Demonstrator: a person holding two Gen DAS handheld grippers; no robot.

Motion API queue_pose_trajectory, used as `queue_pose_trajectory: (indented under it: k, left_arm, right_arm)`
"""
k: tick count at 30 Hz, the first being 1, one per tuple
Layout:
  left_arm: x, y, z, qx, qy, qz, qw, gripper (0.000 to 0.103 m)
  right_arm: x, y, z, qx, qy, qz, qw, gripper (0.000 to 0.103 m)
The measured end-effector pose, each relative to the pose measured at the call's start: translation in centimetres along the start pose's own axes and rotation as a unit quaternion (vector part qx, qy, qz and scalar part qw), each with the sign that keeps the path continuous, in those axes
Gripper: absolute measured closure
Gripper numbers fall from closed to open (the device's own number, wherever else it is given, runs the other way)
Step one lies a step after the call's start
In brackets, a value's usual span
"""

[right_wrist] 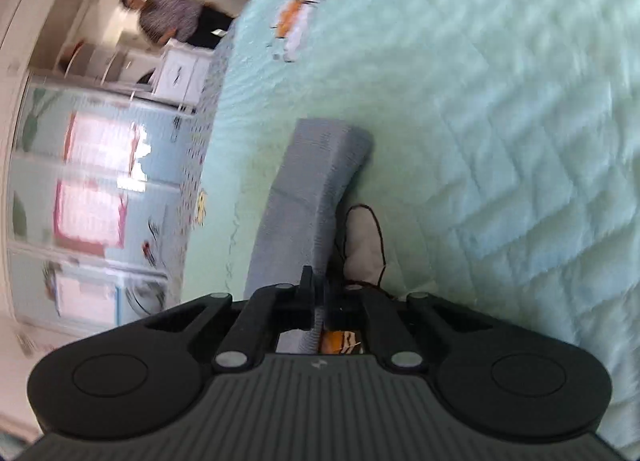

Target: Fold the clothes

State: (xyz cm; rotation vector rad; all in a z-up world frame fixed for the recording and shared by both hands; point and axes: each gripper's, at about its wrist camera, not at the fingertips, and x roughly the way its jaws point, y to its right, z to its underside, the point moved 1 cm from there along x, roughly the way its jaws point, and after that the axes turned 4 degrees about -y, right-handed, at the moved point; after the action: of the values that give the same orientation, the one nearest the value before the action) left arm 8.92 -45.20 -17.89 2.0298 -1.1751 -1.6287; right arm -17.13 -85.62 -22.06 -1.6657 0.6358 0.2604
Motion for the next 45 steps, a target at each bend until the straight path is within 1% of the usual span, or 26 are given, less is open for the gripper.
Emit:
queue_pose_trajectory:
  k: [2,4,7,9,10,11,13,15,17,18,19,20,23,26,28,29,30,31,33,34,36,37,39,41,42,45]
  left_arm:
    - [0.3,0.1,0.0,-0.008,0.010,-0.007,0.9999,0.062]
    - [0.3,-0.1,-0.2,-0.024,0.016,0.002,0.9996,0.061]
    - [0.6,-1.1,-1.0,-0.050,0.020,-0.003,0.9985,0.061]
    - [0.9,-1.6,-1.0,-0.078,0.022,0.007,0.9966,0.060]
    - [1.1,-1.8,-1.1,-0.095,0.024,0.010,0.9952,0.060]
    - [1.3,-2.1,-1.3,-0.111,0.025,0.012,0.9934,0.060]
    - [1.3,-2.7,-1.7,-0.140,0.032,0.014,0.9895,0.060]
    - [1.3,-2.8,-2.0,-0.161,0.043,0.012,0.9859,0.060]
    - [1.6,-2.6,-2.2,-0.178,0.054,0.008,0.9825,0.063]
    - [1.6,-2.4,-2.2,-0.182,0.060,0.003,0.9815,0.066]
    - [1.5,-2.2,-2.1,-0.181,0.065,-0.009,0.9813,0.093]
    - [1.3,-2.1,-1.9,-0.178,0.068,-0.013,0.9816,0.099]
    - [0.2,-1.5,-1.2,-0.162,0.081,-0.018,0.9833,0.100]
    - [-1.4,-0.7,-0.1,-0.152,0.092,-0.003,0.9841,0.100]
    - [-1.3,-1.0,0.4,-0.154,0.078,-0.004,0.9849,0.100]
    - [-0.5,-1.5,0.3,-0.155,0.060,-0.015,0.9860,0.099]
    - [0.3,-2.3,0.2,-0.164,0.047,-0.014,0.9852,0.099]
    - [1.1,-3.1,0.2,-0.174,0.034,-0.013,0.9841,0.097]
    - [0.7,-3.8,-0.3,-0.189,0.022,0.008,0.9816,0.096]
    - [0.3,-3.7,-0.3,-0.187,0.018,0.011,0.9821,0.094]
    - [-0.5,-3.5,-0.3,-0.183,0.011,0.017,0.9830,0.081]
    - [-0.8,-3.2,-0.2,-0.177,0.010,0.022,0.9840,0.071]
    - [-1.7,-2.4,0.5,-0.147,0.012,0.028,0.9887,0.068]
    - [-2.2,-1.2,1.4,-0.114,0.012,0.026,0.9931,0.068]
    - [-2.2,-0.5,2.0,-0.095,0.012,0.022,0.9951,0.068]
    - [-2.6,2.0,3.0,-0.027,0.028,0.008,0.9992,0.068]
  right_arm:
    - [-1.8,-0.7,-0.1,-0.027,0.016,-0.011,0.999,0.099]
    - [-3.2,-0.4,0.0,-0.039,0.030,-0.018,0.999,0.099]
    - [-2.1,1.2,0.3,-0.046,0.010,0.002,0.999,0.098]
    - [-1.8,2.5,0.2,-0.004,0.010,-0.023,1.000,0.091]
    - [-1.6,2.9,0.2,0.018,0.013,-0.038,0.999,0.081]
    - [-1.2,3.1,0.0,0.031,0.017,-0.054,0.998,0.076]
    - [-0.6,3.0,-0.3,0.037,0.022,-0.067,0.997,0.074]
    - [0.0,2.7,-0.8,0.039,0.023,-0.066,0.997,0.075]
    - [0.4,2.2,-1.1,0.032,0.015,-0.050,0.998,0.084]
    - [0.5,1.9,-1.1,0.024,0.009,-0.036,0.999,0.098]
    - [0.5,1.7,-1.3,0.014,0.006,-0.029,0.999,0.098]
    - [0.2,1.5,-1.5,0.001,0.004,-0.026,1.000,0.098]
    - [-1.4,0.1,-1.7,-0.047,0.014,-0.026,0.998,0.098]
    - [-3.4,-1.6,-1.7,-0.092,0.039,-0.038,0.994,0.098]
    - [-3.8,-1.9,-1.5,-0.102,0.048,-0.038,0.993,0.098]
    - [-3.2,-1.8,-1.5,-0.106,0.044,-0.030,0.993,0.098]
    - [-2.6,-1.3,-1.8,-0.105,0.033,-0.016,0.994,0.098]
    - [-1.7,-0.4,-1.8,-0.094,0.016,0.000,0.995,0.092]
    - [-1.4,1.1,-1.9,-0.066,0.003,0.022,0.998,0.094]
    - [-1.9,1.6,-1.9,-0.054,0.008,0.014,0.998,0.091]
    - [-3.4,1.8,-1.8,-0.048,0.028,0.026,0.998,0.086]
    - [-4.2,1.9,-1.7,-0.044,0.033,0.042,0.998,0.086]
    - [-6.5,1.5,-1.1,-0.037,0.057,0.062,0.996,0.083]
    - [-8.5,-0.4,0.3,-0.073,0.074,0.035,0.994,0.083]
    - [-9.0,-1.5,1.2,-0.093,0.072,0.013,0.993,0.083]
    - [-5.9,-5.8,4.9,-0.150,-0.013,-0.050,0.987,0.069]
